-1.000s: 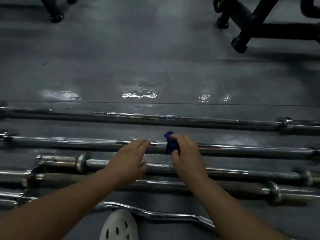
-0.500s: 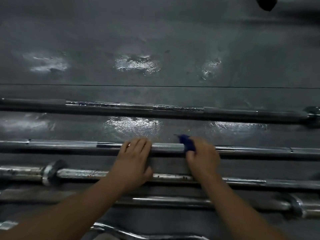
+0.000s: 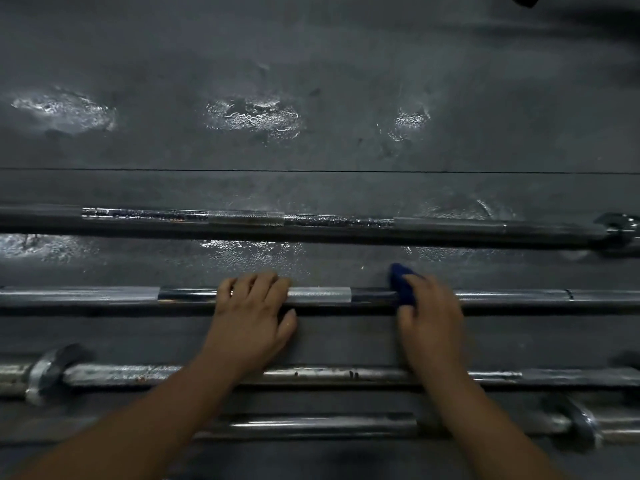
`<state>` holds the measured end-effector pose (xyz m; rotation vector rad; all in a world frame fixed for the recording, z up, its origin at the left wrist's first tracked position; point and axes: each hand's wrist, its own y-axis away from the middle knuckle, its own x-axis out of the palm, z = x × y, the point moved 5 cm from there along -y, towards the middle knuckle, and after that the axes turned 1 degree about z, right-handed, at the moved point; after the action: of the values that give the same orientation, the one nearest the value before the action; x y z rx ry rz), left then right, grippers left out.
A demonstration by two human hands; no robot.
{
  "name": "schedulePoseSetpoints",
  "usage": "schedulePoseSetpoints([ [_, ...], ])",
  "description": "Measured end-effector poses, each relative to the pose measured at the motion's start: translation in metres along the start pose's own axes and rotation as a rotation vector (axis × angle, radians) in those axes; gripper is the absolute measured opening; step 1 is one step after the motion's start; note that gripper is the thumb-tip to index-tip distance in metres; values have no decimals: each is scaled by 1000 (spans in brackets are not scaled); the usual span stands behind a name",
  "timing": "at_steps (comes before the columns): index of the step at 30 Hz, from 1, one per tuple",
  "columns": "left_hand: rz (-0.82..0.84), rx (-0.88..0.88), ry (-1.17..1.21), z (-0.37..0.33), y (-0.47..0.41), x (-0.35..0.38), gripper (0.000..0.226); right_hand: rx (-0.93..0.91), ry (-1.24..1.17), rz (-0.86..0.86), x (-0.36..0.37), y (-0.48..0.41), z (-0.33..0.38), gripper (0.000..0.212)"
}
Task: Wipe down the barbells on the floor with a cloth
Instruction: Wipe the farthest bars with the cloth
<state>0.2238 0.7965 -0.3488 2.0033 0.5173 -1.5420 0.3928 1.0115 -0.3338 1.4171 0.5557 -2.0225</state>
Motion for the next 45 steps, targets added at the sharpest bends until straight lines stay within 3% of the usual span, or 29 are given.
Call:
schedulePoseSetpoints([
  [2,4,3,-38,1,-11,-4,55,85,-19,-40,2,-8,-4,46],
  [3,13,21,-57,-2,-14,-5,58,45,-41,-48,8,-11,15,44],
  [6,32,119,-81,-21,-13,-4,71,-273,-60,89,36,0,95,48],
  [8,30,152,-79,-29,-13,-3,75,-410,-65,155,32,3,98,52],
  [10,22,178,-91,-34,-18,-2,74,-308,-54,113,11,-9,44,53],
  [14,63,168,-114,-44,-30,8,70,76,51,3,-31,-23,-74,51],
  [19,24,142,-117,-45,-43,3,53,173,-1,-36,-19,-37,-67,49],
  [22,21,133,-85,-42,-52,0,49,120,7,-24,-16,-38,-58,52],
  [27,1,129,-27,-45,-36,-4,64,41,19,-24,-21,-34,-65,56],
  [34,42,142,136,-49,3,-13,49,167,-55,-89,-11,0,-35,39],
  [36,24,120,170,-48,6,-10,46,63,-102,-57,5,17,13,40],
  [40,45,89,169,-34,17,-2,51,-200,-190,160,33,50,110,46],
  [43,101,128,111,-22,26,3,48,-334,-145,235,20,48,81,49],
  [45,104,153,98,-21,27,5,45,-172,-82,200,0,34,21,42],
])
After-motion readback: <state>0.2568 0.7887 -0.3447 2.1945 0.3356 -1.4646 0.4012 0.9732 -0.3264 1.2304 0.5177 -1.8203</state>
